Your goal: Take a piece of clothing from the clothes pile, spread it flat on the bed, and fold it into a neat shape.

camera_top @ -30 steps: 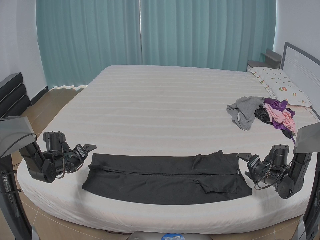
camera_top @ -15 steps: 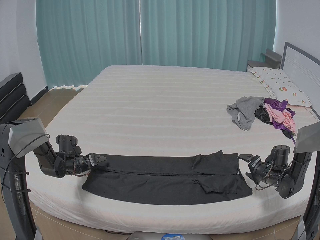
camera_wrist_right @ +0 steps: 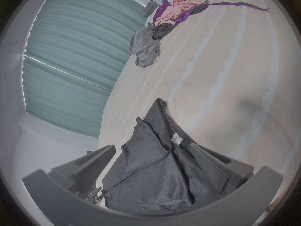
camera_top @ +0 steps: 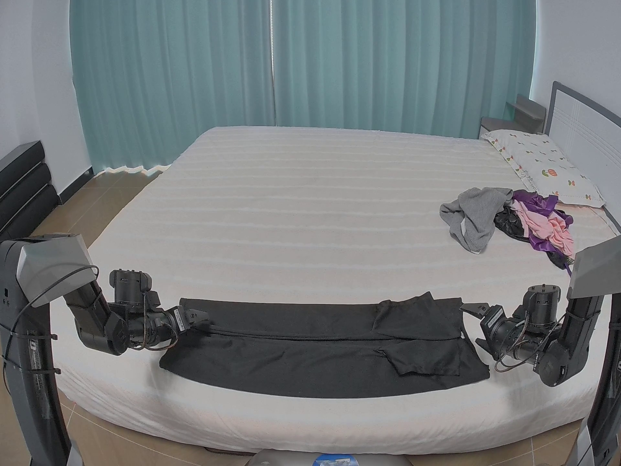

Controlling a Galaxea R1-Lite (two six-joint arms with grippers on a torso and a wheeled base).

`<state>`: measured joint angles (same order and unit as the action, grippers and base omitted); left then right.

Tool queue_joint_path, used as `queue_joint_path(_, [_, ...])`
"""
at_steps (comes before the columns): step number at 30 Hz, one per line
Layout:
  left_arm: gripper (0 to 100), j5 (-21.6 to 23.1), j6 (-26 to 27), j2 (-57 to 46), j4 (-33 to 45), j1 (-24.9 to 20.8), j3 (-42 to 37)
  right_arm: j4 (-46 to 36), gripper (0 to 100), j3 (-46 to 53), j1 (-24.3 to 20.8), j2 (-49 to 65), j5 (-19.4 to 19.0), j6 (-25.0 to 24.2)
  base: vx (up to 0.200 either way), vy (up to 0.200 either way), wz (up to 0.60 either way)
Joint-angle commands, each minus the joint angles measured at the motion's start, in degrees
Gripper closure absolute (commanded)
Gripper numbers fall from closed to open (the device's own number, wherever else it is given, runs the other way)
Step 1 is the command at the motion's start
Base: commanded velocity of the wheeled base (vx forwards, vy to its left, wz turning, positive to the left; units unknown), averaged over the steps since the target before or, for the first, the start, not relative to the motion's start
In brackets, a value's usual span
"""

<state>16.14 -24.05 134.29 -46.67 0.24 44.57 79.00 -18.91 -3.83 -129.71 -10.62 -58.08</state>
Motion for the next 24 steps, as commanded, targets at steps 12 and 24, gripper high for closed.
queue_joint_path(12, [0,-0.50,0.06,-1.31,-1.85,-2.00,-2.38,0.02,0,0.10,-0.30,-0.19,-0.02,0.07,0.000,0.000,0.00])
queue_joint_path(24, [100,-0.41,-0.47,-1.93,-1.94,-1.65,-3.96,0.02,0,0.01,-0.04,-0.11,-0.02,0.07,0.000,0.000,0.00])
